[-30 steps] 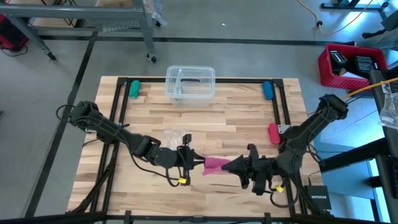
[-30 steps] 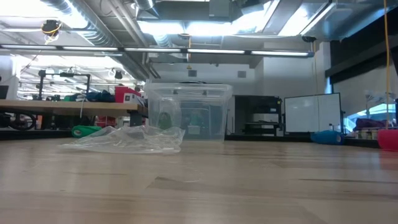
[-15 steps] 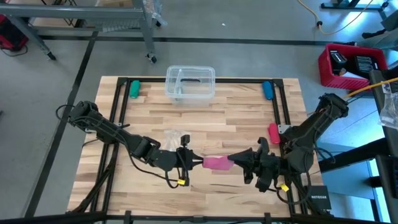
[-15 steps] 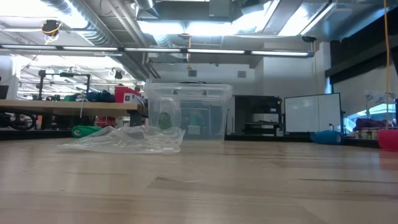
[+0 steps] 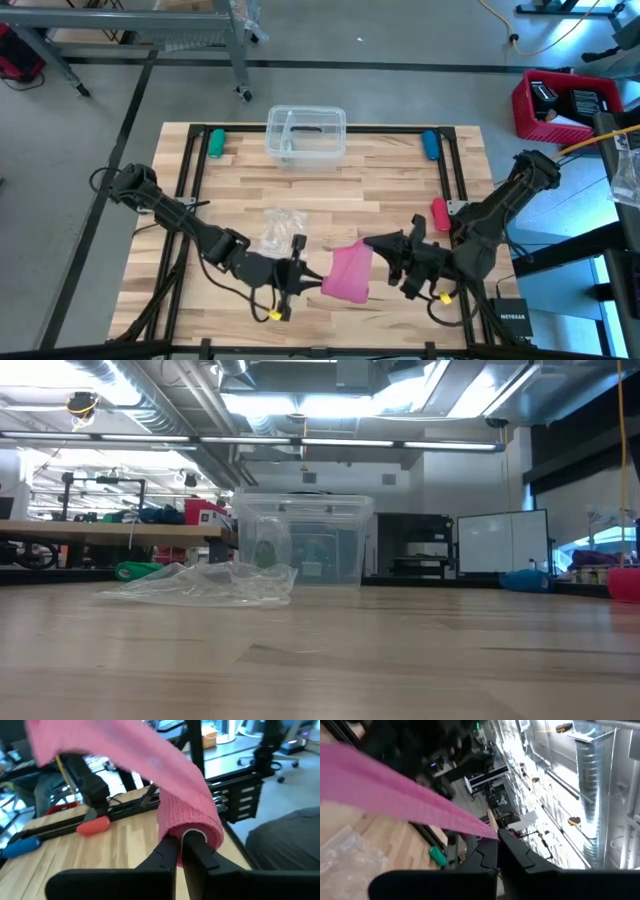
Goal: Roll bandage
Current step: Roll the pink bandage
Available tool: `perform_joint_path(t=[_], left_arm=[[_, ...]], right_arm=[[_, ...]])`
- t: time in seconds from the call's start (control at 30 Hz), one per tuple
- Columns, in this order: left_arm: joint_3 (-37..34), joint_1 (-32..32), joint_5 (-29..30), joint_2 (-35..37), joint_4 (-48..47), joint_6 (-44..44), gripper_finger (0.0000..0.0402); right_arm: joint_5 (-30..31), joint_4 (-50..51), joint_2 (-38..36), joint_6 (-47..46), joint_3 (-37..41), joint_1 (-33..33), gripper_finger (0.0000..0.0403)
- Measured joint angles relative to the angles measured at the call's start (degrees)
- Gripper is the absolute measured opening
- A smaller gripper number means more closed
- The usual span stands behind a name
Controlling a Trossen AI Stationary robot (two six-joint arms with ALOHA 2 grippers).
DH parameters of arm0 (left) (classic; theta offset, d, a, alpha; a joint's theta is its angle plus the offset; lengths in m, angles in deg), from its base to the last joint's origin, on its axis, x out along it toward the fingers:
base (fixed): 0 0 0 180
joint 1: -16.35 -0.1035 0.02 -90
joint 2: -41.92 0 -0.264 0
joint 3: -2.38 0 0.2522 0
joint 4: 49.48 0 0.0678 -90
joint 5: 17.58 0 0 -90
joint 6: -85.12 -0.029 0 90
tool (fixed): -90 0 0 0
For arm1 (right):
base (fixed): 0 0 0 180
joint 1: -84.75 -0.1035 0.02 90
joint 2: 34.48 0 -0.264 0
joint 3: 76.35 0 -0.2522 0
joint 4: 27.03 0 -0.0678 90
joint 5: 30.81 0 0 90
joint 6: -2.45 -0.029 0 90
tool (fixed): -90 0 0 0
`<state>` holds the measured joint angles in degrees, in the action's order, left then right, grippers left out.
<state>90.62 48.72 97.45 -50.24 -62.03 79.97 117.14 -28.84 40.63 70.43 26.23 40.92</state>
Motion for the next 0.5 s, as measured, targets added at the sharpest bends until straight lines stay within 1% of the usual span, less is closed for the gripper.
perform_joint_path(t=[0.1, 0.27, 0.37, 0.5], left_arm=[[0.0, 0.9, 0.0, 0.0, 1.32, -1.4, 0.0004], [-0.02, 1.86, 0.0, -0.04, 2.92, -4.54, 0.0004], [-0.02, 2.18, 0.0, 0.02, 2.95, -6.06, 0.0004], [-0.13, 2.28, 0.04, 0.75, 3.73, -7.67, 0.0004]], right_arm=[[1.4, 1.65, 0.0, -1.2, 0.0, 0.11, 0.0009], [1.63, 5.5, 0.0, -5.22, 0.0, 0.82, 0.0009], [1.52, 10.61, -0.01, -10.82, 0.0, 1.67, 0.0009], [0.56, 19.59, -0.02, -21.13, 0.0, 3.42, 0.0009]])
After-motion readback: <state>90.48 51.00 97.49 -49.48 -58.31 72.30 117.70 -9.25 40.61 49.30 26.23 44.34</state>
